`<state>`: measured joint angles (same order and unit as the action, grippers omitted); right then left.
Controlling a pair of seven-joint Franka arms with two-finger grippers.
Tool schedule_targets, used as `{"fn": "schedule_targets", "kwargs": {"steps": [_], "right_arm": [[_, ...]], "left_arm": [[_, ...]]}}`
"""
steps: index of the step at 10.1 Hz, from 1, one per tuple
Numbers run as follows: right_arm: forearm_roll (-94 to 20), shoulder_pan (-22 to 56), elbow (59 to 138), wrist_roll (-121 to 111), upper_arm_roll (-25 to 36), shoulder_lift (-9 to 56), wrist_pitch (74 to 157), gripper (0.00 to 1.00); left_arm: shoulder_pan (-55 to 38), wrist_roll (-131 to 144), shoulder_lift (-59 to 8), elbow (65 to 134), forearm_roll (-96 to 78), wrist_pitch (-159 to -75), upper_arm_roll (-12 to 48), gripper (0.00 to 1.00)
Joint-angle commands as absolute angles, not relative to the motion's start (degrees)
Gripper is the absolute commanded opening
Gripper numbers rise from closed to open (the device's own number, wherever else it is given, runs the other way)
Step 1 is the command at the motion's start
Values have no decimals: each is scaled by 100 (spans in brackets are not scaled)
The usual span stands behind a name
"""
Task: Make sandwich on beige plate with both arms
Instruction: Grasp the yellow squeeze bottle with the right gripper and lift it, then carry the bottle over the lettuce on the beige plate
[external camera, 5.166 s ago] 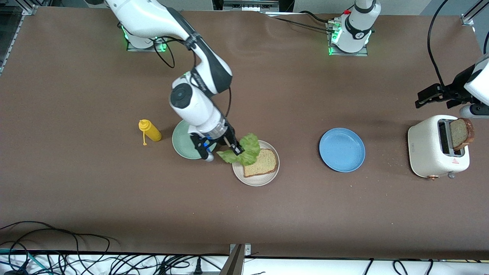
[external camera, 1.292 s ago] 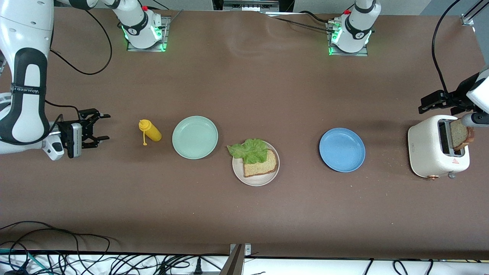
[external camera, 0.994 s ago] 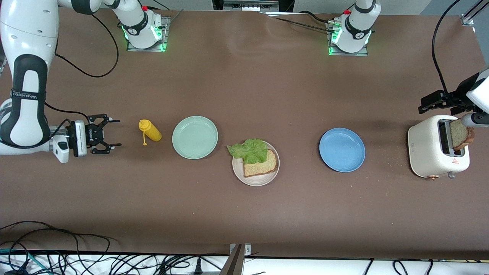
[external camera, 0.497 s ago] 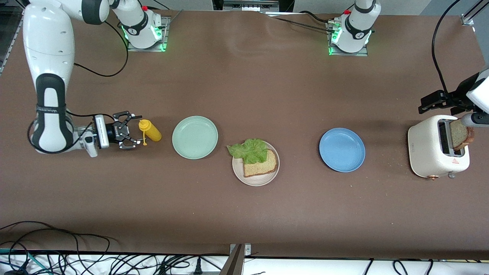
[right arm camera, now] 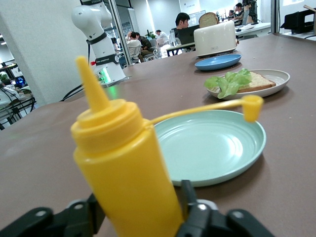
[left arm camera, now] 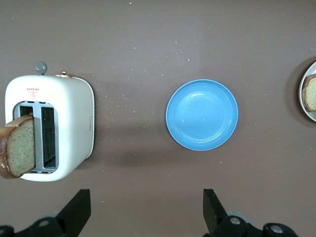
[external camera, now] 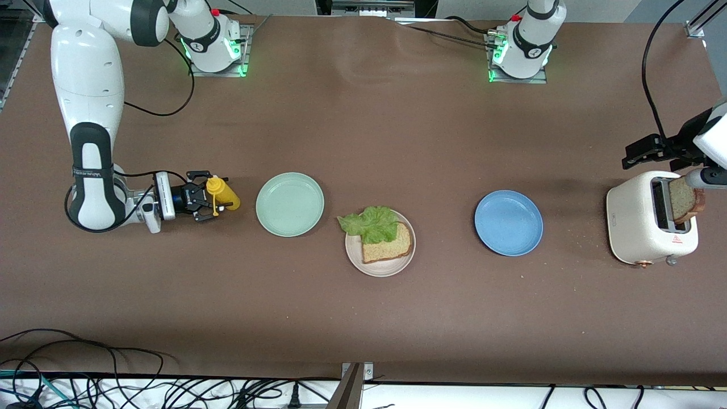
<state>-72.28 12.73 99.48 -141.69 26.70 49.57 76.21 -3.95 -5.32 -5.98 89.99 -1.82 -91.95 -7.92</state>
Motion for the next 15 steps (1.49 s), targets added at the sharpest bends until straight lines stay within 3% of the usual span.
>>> {"fn": "schedule_targets", "kwargs": {"steps": [1, 6, 10, 13, 15], "right_arm": [[-7391, 1186, 9888, -14029, 2593, 4948, 7462, 2], [-7444, 1563, 8573, -10976, 2636, 4843, 7347, 0], [-6569, 2948, 7895, -8445, 3083, 4694, 8978, 0], [-4063, 4250, 6868, -5983, 3401, 4702, 9631, 0], [-2530, 4989, 6567, -4874, 3428, 4693, 9598, 0]], "left_arm": [[-396, -642, -668, 8833, -62, -9070, -791, 100], [-396, -642, -668, 8833, -53, -9070, -791, 100], [-396, -642, -668, 8833, -53, -9070, -791, 100], [-396, -642, -668, 8833, -53, -9070, -791, 100], [-396, -642, -668, 8833, -53, -9070, -791, 100]]}}
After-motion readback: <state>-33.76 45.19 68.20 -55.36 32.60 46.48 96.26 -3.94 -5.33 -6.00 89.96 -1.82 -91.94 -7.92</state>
